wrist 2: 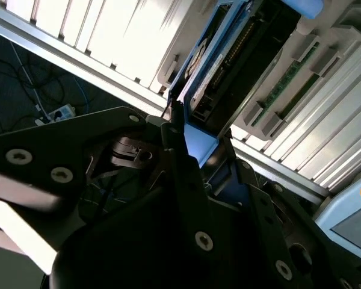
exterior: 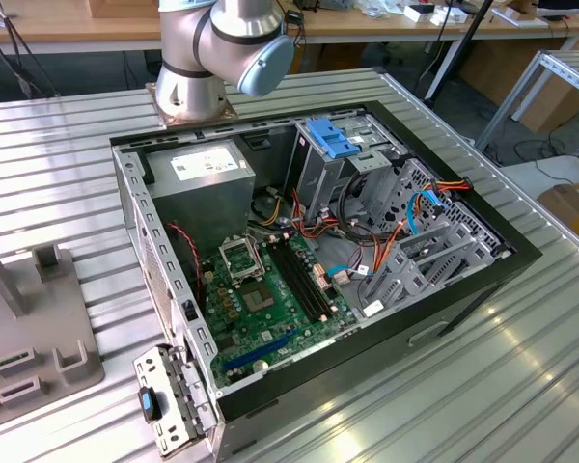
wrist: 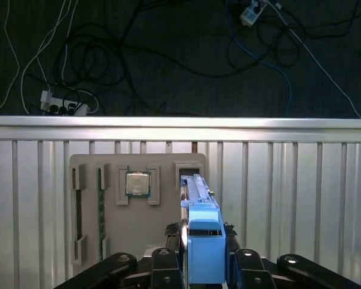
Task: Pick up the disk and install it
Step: 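Pick up the disk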
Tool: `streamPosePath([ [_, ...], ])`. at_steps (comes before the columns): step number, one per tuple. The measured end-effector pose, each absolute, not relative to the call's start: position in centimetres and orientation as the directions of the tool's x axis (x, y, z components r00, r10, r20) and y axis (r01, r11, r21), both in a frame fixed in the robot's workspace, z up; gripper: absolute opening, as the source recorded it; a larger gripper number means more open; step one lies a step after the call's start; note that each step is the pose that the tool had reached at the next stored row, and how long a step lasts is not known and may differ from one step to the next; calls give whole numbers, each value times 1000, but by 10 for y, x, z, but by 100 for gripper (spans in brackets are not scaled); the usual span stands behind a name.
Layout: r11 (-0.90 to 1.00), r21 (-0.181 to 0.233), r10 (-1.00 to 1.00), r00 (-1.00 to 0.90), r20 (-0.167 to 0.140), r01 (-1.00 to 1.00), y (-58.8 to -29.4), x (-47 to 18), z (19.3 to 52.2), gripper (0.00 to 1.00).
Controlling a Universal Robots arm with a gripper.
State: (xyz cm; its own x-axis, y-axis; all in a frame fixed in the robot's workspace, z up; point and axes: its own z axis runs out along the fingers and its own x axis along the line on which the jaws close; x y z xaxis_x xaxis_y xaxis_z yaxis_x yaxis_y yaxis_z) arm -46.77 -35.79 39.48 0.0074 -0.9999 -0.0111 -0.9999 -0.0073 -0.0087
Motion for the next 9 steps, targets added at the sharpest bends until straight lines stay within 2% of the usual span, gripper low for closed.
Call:
streamPosePath([
  [9,-7,-9,-1000,7,-11,-1000,-358,-468,406,37],
])
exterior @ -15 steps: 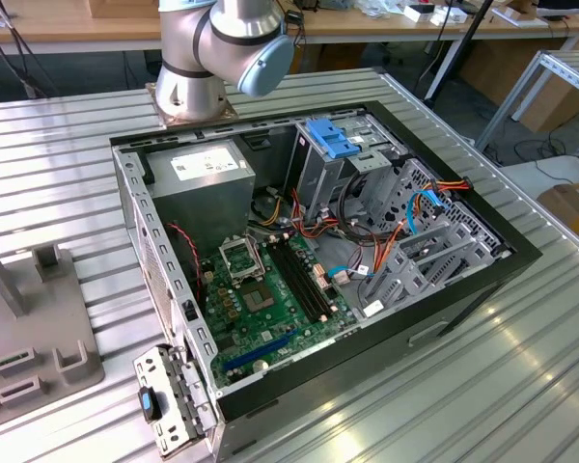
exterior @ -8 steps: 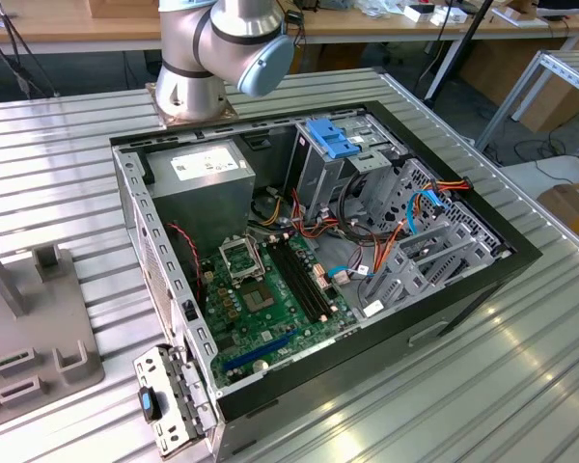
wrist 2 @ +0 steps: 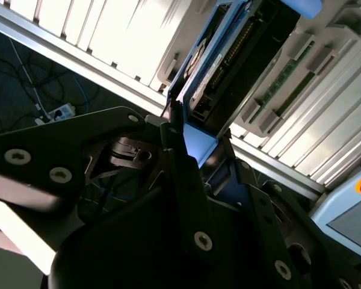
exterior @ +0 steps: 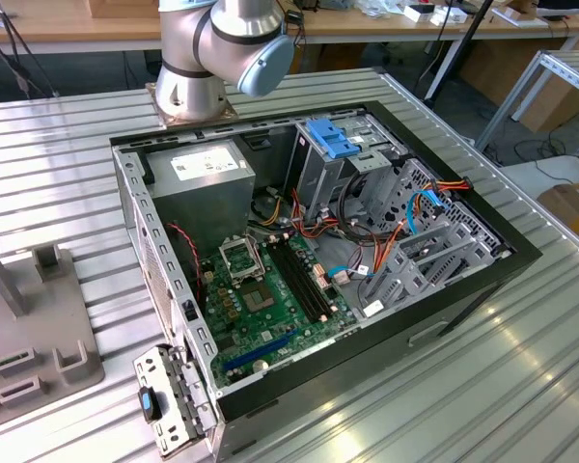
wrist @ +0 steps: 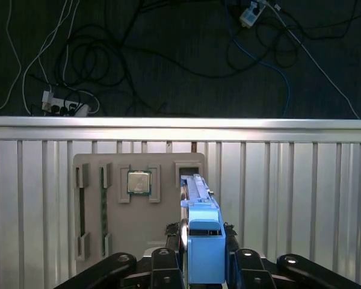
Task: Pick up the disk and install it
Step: 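Pick up the disk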
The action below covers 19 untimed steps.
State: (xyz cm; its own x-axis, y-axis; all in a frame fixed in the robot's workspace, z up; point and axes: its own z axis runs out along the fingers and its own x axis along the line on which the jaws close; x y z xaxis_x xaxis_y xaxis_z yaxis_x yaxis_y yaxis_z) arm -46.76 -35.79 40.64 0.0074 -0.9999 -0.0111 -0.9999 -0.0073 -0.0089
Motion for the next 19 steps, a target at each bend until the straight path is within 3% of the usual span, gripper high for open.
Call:
streamPosePath([
  [19,-7,-9,-1000,7,-11,-1000,-358,-468,454,37],
])
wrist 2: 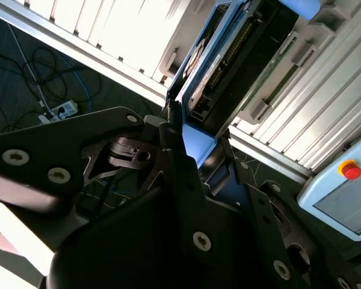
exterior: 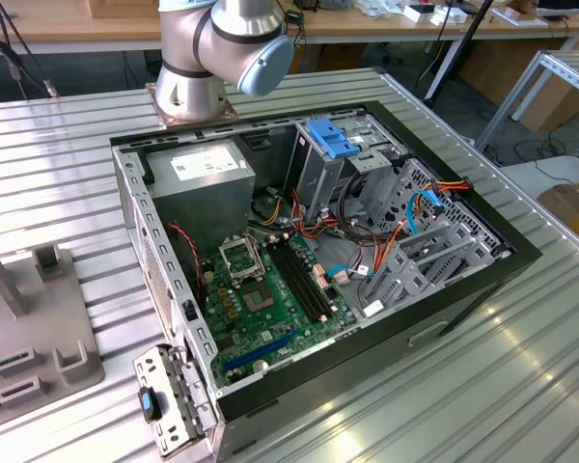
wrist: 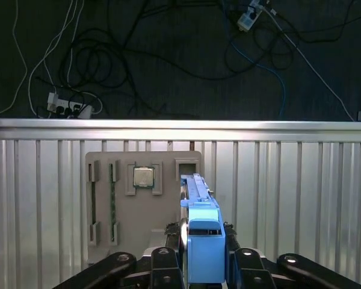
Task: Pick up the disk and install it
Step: 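Pick up the disk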
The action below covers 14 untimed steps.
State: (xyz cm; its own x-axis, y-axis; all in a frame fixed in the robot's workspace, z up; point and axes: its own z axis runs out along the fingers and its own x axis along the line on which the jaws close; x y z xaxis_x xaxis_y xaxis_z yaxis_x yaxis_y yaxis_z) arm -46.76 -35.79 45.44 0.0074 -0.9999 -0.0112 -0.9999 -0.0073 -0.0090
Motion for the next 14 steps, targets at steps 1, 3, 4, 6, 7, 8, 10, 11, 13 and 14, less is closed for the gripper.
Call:
streamPosePath([
  [1,-7,-9,-1000,7,-11,-1000,-358,-468,454,37],
  [3,-7,-9,-1000,7,-11,-1000,-358,-468,455,37],
  [4,-7,-9,-1000,7,-11,-1000,-358,-468,457,37],
  [6,-7,-9,-1000,7,-11,-1000,-358,-468,465,37],
  [7,-7,-9,-1000,7,-11,-1000,-358,-468,470,37],
  [8,-7,-9,-1000,7,-11,-1000,-358,-468,473,37],
  [10,-7,-9,-1000,7,-11,-1000,-358,-468,473,37],
  [11,-7,-9,-1000,7,-11,-1000,-358,-468,473,37],
  [13,-7,-9,-1000,7,-11,-1000,-358,-468,473,37],
  [14,-7,-9,-1000,7,-11,-1000,-358,-468,474,37],
])
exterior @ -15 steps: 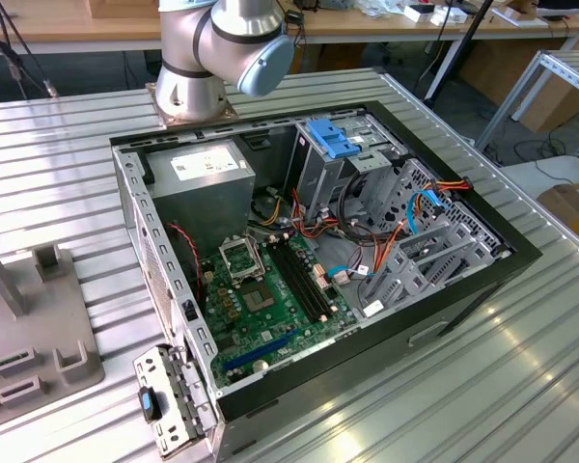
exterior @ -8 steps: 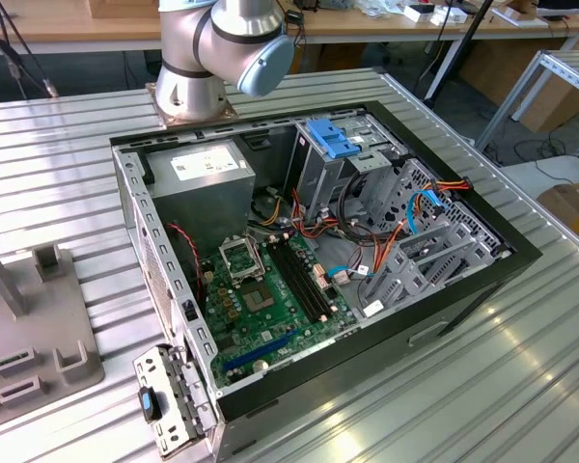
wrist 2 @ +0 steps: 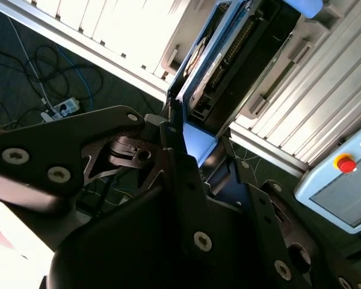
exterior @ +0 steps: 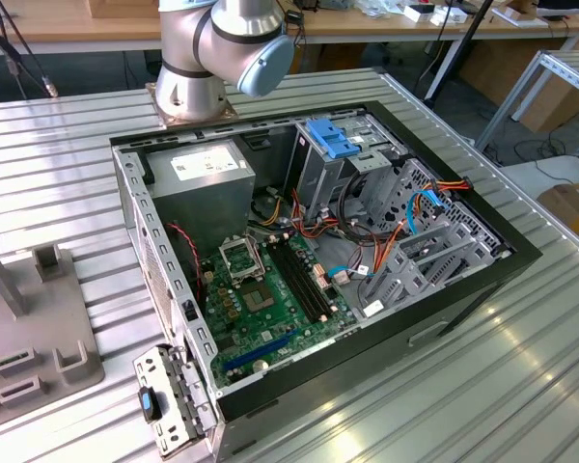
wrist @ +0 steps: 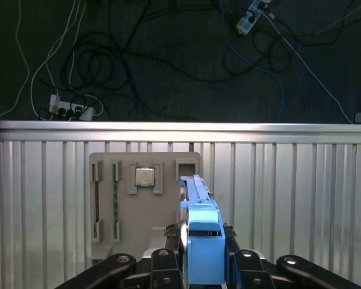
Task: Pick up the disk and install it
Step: 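Pick up the disk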
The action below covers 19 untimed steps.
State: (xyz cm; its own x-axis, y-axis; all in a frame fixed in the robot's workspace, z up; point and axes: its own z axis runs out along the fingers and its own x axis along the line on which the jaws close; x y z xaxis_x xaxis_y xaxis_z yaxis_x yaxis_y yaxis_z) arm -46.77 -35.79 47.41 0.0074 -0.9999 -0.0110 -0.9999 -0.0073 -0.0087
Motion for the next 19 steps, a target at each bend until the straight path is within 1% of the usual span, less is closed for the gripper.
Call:
streamPosePath([
  [10,-7,-9,-1000,7,-11,-1000,-358,-468,508,37],
  [19,-7,-9,-1000,7,-11,-1000,-358,-468,510,37],
])
